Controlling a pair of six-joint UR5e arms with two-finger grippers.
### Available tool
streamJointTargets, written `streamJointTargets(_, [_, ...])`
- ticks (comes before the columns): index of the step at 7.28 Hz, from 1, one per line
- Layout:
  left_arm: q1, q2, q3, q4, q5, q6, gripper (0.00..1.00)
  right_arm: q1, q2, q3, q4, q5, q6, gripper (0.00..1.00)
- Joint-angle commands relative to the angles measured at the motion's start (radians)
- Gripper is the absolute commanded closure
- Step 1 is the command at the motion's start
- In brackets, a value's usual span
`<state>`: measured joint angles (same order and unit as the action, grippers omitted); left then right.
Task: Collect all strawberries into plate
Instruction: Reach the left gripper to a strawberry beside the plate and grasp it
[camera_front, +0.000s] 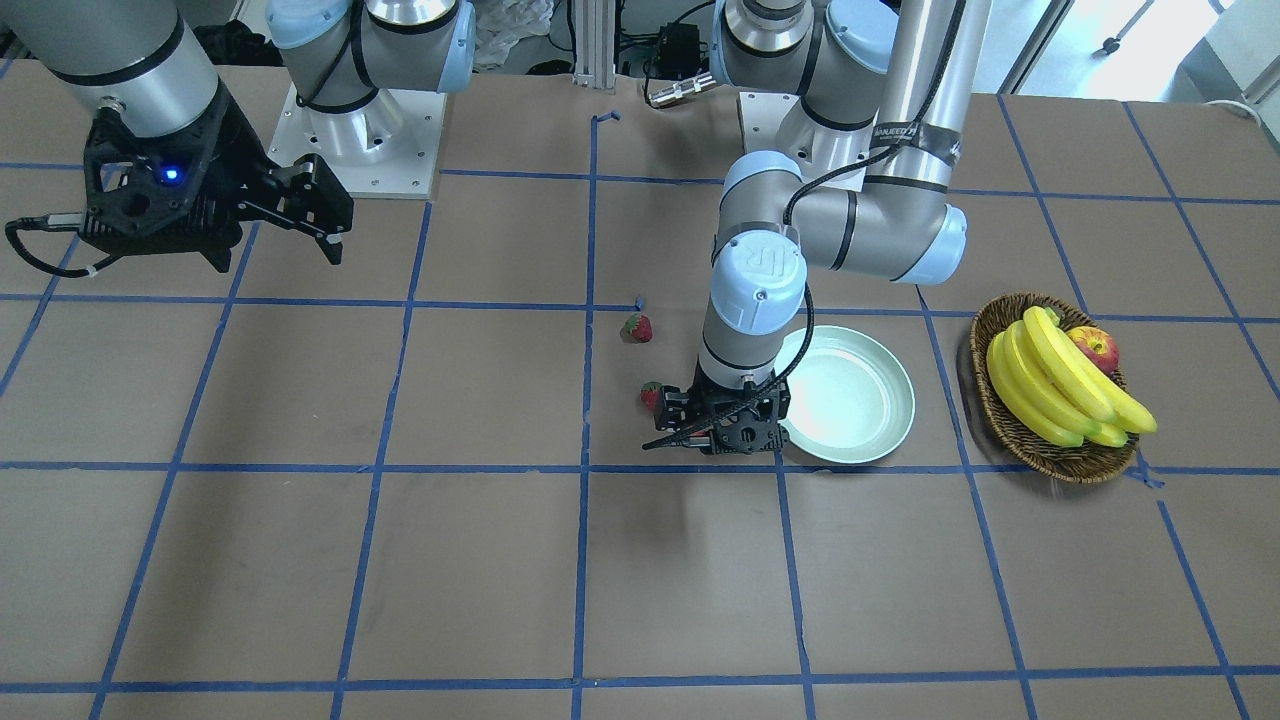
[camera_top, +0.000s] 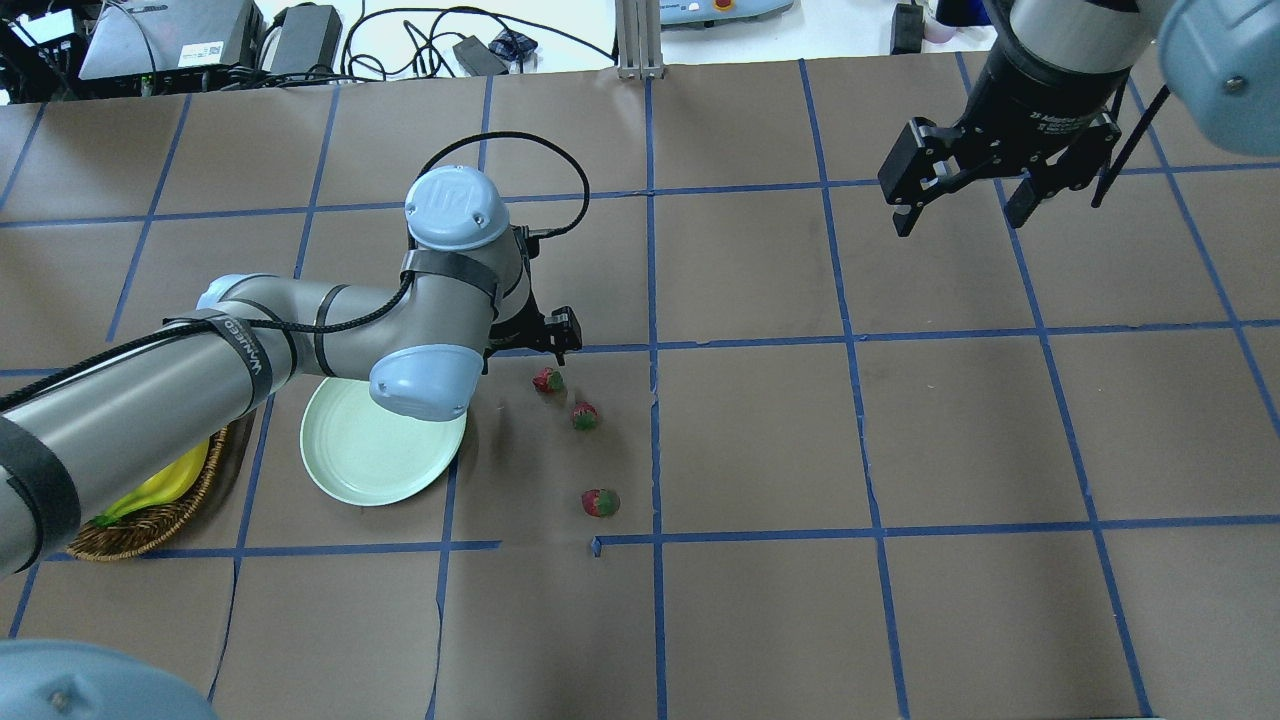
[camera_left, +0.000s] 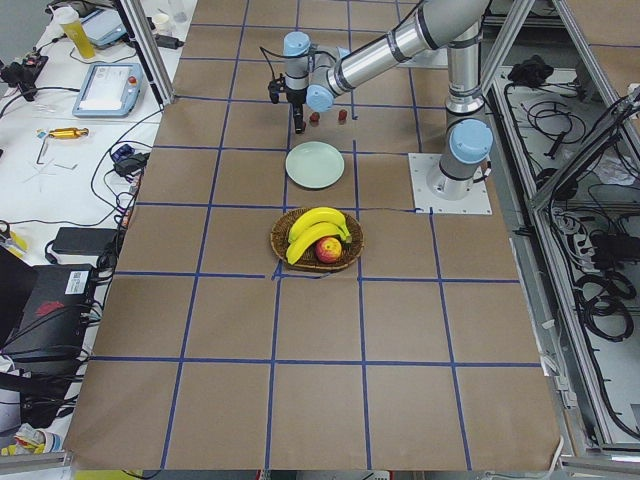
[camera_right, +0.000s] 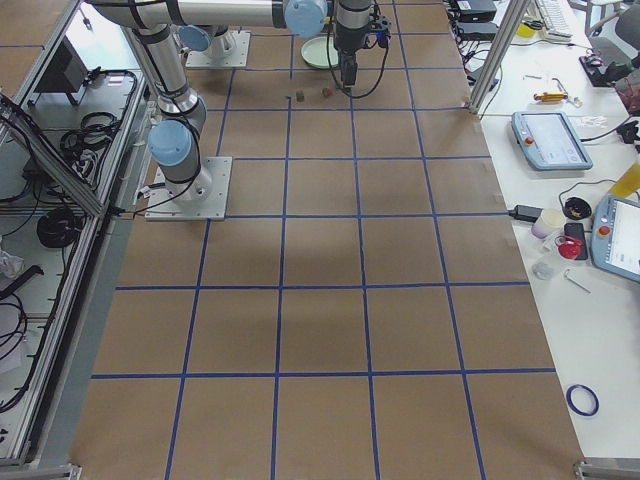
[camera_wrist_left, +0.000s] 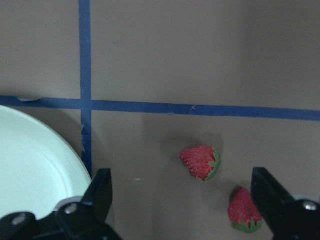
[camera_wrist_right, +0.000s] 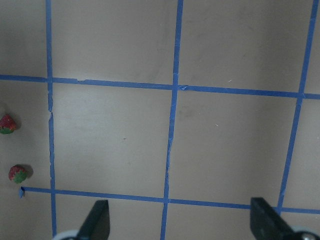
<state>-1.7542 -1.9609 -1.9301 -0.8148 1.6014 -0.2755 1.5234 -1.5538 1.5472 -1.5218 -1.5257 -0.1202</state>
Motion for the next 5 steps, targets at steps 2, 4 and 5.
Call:
streamJointTargets(2, [-0.025,-0.038,-0.003,0.014,0.006,0.012,0.42,0.003,0.000,0.001,0.000,0.001,-0.001,0.00])
streamJointTargets(4, [-0.025,-0.029,0.003,0.014,0.009,0.033,0.94,0.003,0.001,0.001,0.000,0.001,-0.001,0.00])
streamJointTargets(5, [-0.025,-0.033,0.005,0.013,0.009,0.035,1.00,0.003,0.000,0.001,0.000,0.001,-0.001,0.00])
